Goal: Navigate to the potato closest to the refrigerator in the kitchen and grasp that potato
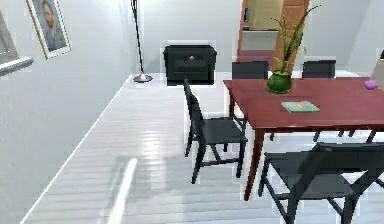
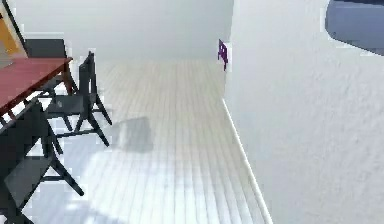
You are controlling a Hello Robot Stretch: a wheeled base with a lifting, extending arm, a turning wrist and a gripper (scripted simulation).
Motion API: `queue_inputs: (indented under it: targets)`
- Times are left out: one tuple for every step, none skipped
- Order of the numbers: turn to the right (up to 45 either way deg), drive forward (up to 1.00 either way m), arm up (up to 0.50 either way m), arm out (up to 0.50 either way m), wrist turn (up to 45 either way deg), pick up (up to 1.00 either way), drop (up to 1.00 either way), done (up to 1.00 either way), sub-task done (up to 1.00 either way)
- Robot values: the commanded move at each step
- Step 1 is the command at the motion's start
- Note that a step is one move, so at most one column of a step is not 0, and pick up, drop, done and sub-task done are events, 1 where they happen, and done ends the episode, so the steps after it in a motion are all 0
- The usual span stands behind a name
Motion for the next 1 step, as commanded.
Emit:
queue_inputs:
  targets:
    - [45.0, 0.0, 0.0, 0.0, 0.0, 0.0, 0.0, 0.0, 0.0]
